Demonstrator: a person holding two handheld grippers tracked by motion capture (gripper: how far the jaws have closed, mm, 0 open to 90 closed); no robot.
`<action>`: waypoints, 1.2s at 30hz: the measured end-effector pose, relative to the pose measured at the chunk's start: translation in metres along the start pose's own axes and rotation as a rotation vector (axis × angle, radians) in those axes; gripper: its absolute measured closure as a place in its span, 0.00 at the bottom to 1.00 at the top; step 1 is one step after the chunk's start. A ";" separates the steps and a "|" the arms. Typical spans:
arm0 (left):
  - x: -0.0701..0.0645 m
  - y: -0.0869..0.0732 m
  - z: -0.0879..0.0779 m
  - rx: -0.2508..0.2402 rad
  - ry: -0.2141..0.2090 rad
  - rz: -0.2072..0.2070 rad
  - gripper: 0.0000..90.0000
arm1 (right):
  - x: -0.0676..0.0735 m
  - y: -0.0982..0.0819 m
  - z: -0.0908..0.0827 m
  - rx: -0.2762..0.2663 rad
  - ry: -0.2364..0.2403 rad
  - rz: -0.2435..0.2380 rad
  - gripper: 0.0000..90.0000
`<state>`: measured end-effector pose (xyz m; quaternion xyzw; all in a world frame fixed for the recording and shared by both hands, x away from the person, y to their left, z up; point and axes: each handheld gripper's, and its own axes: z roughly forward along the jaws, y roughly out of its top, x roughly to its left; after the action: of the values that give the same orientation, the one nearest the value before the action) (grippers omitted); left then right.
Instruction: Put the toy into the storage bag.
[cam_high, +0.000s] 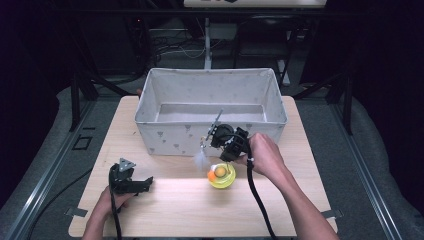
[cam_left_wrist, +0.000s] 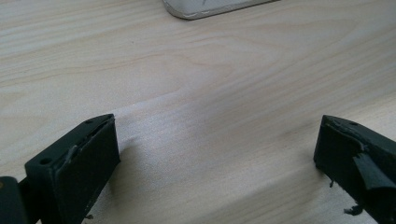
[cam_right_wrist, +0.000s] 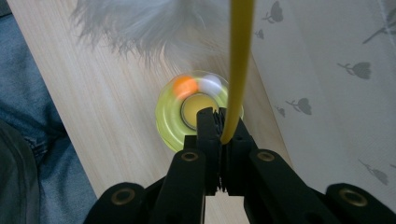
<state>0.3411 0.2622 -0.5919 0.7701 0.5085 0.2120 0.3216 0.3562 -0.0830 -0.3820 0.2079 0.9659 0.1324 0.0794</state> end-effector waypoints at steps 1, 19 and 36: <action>0.000 0.000 0.000 0.000 0.000 0.000 0.00 | 0.000 0.000 -0.001 0.002 0.002 0.000 0.98; 0.000 0.000 0.000 0.003 -0.001 0.000 0.00 | -0.003 0.000 -0.022 -0.008 0.001 0.002 0.98; 0.000 0.000 0.000 0.000 -0.002 -0.002 0.00 | -0.009 -0.006 -0.054 -0.033 -0.001 0.017 0.98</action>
<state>0.3411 0.2622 -0.5920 0.7698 0.5090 0.2111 0.3223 0.3510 -0.1042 -0.3313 0.2148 0.9618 0.1488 0.0820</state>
